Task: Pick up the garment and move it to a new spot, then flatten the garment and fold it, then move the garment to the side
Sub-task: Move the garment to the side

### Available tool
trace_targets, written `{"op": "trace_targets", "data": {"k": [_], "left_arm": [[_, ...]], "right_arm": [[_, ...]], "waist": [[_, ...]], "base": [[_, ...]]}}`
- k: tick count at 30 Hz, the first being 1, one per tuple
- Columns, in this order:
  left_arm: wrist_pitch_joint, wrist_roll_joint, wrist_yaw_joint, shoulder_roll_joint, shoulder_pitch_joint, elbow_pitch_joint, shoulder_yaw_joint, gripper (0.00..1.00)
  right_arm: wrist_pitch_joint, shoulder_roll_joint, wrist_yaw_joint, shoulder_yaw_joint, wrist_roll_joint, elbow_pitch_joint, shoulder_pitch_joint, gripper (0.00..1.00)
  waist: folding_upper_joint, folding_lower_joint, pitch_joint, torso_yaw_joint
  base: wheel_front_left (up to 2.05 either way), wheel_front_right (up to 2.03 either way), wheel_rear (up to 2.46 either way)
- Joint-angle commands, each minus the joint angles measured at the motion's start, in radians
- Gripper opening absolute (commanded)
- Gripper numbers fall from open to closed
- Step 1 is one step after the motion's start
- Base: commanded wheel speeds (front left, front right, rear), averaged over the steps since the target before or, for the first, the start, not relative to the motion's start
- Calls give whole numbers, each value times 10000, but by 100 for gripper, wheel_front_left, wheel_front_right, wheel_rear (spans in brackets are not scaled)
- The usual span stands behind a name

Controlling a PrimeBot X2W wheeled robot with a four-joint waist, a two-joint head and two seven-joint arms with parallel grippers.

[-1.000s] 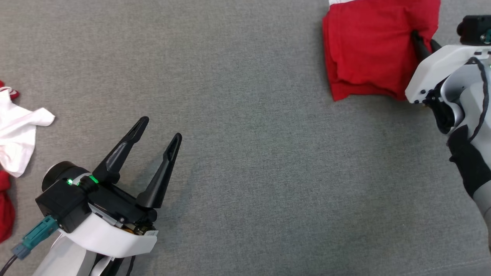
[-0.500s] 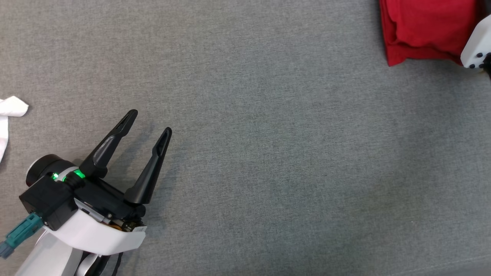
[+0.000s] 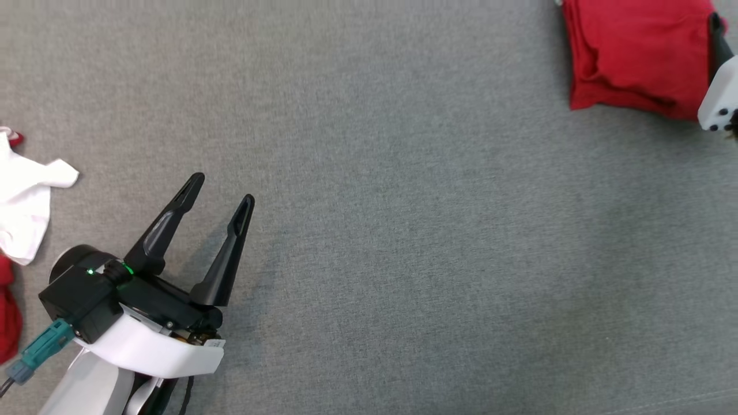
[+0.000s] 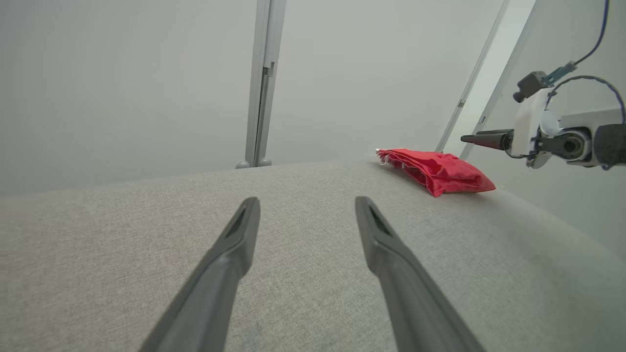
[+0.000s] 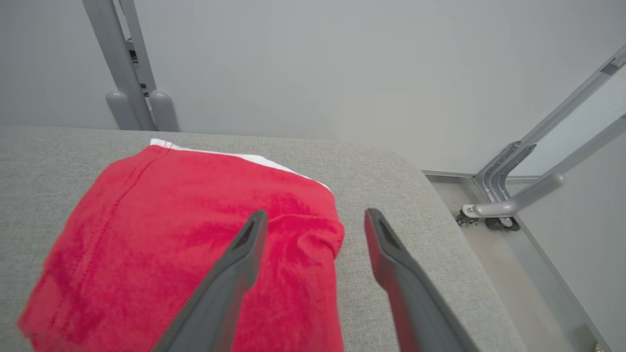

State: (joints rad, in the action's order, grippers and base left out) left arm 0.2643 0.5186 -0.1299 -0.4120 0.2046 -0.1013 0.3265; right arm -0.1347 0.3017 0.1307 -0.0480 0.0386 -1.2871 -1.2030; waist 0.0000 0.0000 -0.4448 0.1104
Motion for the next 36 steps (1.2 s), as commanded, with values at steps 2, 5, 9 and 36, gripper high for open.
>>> {"op": "trace_targets", "data": {"k": [2, 5, 9, 36], "left_arm": [[0, -66, -16, 75, -148, 90, -118, 100], [-2, -136, -16, 310, -384, 317, -365, 100], [-2, -279, -16, 658, -798, 711, -831, 100], [-2, -1389, 337, 2098, -2984, 2532, -3040, 100]], "right_arm": [[-164, -81, 2, 103, -231, -17, 192, 100], [-428, -292, 2, 243, -510, 103, 438, 100], [-806, -575, 2, 102, -719, 331, 985, 100], [-1311, -770, 3, -1051, 3736, 7629, 9652, 100]], "waist": [[0, 0, 571, 98], [0, 0, 1232, 150], [0, 0, 2275, 152], [0, 0, 5268, -798]], "base": [[0, 0, 0], [0, 0, 0], [0, 0, 0], [0, 0, 0]]}}
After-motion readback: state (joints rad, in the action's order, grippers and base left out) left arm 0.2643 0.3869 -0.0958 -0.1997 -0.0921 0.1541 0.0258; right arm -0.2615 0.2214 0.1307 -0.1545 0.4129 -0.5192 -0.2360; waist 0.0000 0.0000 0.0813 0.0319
